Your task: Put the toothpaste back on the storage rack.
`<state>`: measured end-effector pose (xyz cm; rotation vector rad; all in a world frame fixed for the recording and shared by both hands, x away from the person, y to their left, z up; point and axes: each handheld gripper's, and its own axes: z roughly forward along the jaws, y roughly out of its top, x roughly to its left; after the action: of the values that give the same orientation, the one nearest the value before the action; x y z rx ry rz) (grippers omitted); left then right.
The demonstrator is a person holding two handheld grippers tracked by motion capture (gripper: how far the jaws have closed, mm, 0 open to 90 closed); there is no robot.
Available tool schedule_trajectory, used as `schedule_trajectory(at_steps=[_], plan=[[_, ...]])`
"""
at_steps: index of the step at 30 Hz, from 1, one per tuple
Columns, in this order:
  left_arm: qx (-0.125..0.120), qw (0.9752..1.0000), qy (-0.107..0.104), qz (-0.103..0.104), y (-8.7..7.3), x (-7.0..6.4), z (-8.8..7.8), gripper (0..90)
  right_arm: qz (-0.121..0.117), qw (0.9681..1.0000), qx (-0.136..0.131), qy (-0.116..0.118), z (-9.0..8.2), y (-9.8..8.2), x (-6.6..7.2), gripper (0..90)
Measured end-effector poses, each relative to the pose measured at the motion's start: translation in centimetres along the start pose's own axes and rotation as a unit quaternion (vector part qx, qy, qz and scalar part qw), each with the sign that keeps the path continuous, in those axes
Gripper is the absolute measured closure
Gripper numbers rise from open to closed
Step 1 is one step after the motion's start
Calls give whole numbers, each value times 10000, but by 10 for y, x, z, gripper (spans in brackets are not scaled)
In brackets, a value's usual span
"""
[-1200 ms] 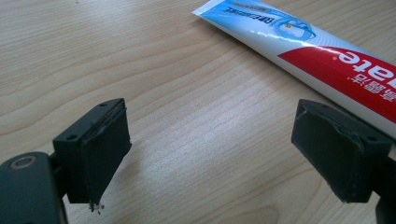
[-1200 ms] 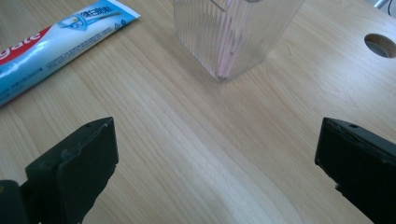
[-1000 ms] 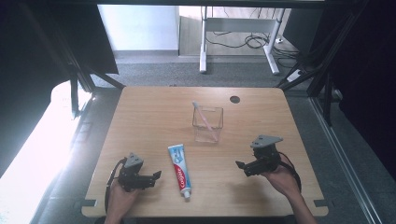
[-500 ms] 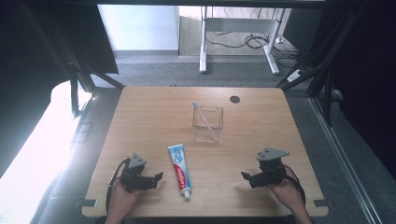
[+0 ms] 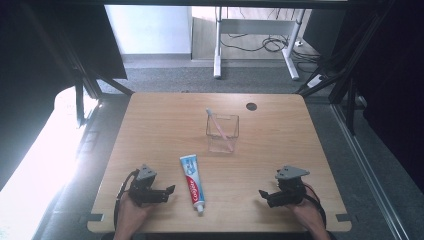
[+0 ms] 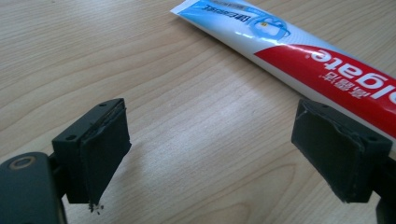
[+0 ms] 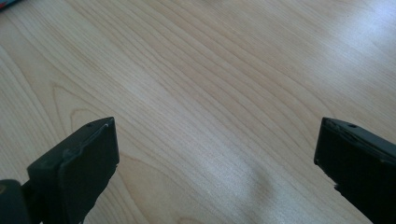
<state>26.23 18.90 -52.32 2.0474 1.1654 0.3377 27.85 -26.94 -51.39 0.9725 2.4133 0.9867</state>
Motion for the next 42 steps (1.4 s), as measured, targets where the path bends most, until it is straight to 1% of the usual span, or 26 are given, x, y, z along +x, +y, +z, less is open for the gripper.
schedule_trajectory(at_steps=[4,7,9,10,11,12,14,15,16,17,20,21,22,24,25,26,27,28,29,30,31,32,33,34,37,42], plan=[[0,10000,-41,55,3,-2,0,133,23,10000,20,21,1,-4,0,0],[-87,9998,-99,165,6,-7,-1,155,41,10000,14,4,1,-6,0,0],[-125,9997,-117,181,7,-9,-1,182,41,10000,25,8,1,-6,-1,0],[-190,9994,-174,209,9,-11,-3,202,22,10000,24,-9,1,-7,-1,0],[-190,9994,-174,209,9,-11,-3,222,22,10000,24,-9,1,-7,-1,0],[-248,9991,-258,245,11,-13,-5,254,18,10000,25,-11,0,-8,-1,0],[-297,9988,-306,249,12,-14,-6,311,22,10000,-7,-21,0,-8,-1,3],[-344,9981,-427,272,13,-15,-8,342,26,10000,-14,-12,0,-8,-2,4],[-344,9981,-427,272,13,-15,-8,370,26,10000,-14,-12,0,-8,-2,4],[-389,9975,-514,296,14,-18,-9,398,49,10000,2,10,1,-9,-2,5],[-397,9969,-585,332,15,-20,-10,484,56,10000,13,8,2,-10,-2,6],[-376,9965,-655,356,17,-23,-9,526,50,10000,26,12,2,-11,-2,6],[-354,9964,-675,382,18,-24,-8,548,45,10000,30,8,2,-11,-2,7],[-301,9962,-671,461,19,-27,-6,613,42,10000,29,-9,2,-11,-2,9],[-301,9962,-671,461,19,-27,-6,646,42,10000,29,-9,2,-11,-2,9],[-259,9957,-706,545,20,-30,-3,679,53,10000,18,-27,2,-12,-3,12],[-259,9957,-706,545,20,-30,-3,706,53,10000,18,-27,2,-12,-3,12],[-202,9952,-735,620,22,-33,-1,749,73,10000,16,-34,1,-12,-3,14],[-202,9952,-735,620,22,-33,-1,776,73,10000,16,-34,1,-12,-3,14],[-173,9948,-761,648,23,-34,0,776,72,10000,11,-45,1,-12,-4,14],[-135,9943,-812,675,25,-36,2,806,81,10000,11,-43,1,-12,-4,16],[-89,9936,-860,728,27,-39,4,864,85,10000,14,-51,1,-12,-4,17],[-89,9936,-860,728,27,-39,4,881,85,10000,14,-51,1,-12,-4,17],[-38,9929,-871,804,30,-42,6,893,88,9999,18,-51,1,-12,-4,19],[6,9926,-840,877,33,-46,8,896,82,9999,26,-58,1,-13,-4,21],[88,9919,-883,909,40,-53,14,897,90,9999,28,-60,2,-13,-4,23]])
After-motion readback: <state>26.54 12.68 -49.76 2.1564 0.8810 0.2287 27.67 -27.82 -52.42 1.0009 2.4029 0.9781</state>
